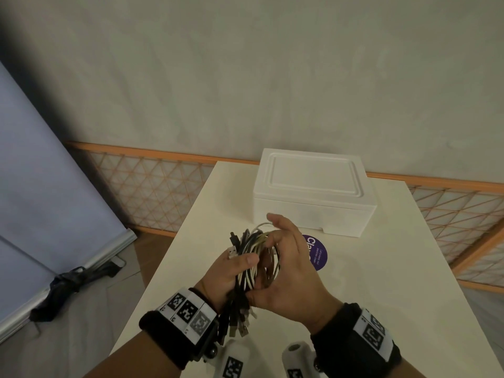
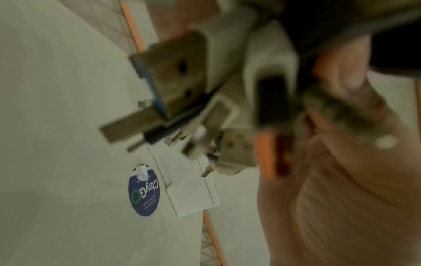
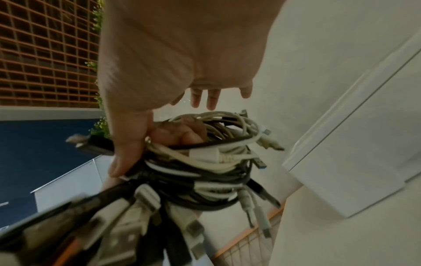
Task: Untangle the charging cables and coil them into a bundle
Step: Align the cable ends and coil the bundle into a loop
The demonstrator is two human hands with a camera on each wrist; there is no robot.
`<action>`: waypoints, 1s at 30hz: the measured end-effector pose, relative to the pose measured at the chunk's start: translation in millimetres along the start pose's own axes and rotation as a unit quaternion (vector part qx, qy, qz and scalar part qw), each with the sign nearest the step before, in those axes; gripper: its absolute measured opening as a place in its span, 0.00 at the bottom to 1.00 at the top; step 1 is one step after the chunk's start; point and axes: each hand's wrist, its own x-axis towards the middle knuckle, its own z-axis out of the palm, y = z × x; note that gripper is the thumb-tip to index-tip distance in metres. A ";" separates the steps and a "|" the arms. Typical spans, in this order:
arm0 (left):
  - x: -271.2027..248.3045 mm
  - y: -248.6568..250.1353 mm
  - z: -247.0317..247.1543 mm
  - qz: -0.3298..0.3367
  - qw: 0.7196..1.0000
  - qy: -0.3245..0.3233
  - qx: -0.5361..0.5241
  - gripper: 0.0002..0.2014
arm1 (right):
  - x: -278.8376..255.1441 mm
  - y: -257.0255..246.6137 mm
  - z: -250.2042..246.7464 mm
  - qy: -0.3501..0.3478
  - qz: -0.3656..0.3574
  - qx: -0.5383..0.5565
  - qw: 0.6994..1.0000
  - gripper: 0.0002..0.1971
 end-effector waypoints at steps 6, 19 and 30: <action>4.9 -17.1 0.9 -0.045 0.995 0.079 -0.048 0.11 | 9.3 3.9 -8.6 -0.090 -0.098 -0.073 0.988 0.43; 0.2 -13.3 -2.0 -0.071 0.992 -0.102 0.013 0.15 | 26.7 29.1 -11.3 -0.209 0.051 0.196 0.957 0.35; 29.1 -16.9 -19.5 -0.092 0.975 -0.199 -0.034 0.11 | 38.3 39.1 8.3 -0.110 0.228 0.280 0.926 0.30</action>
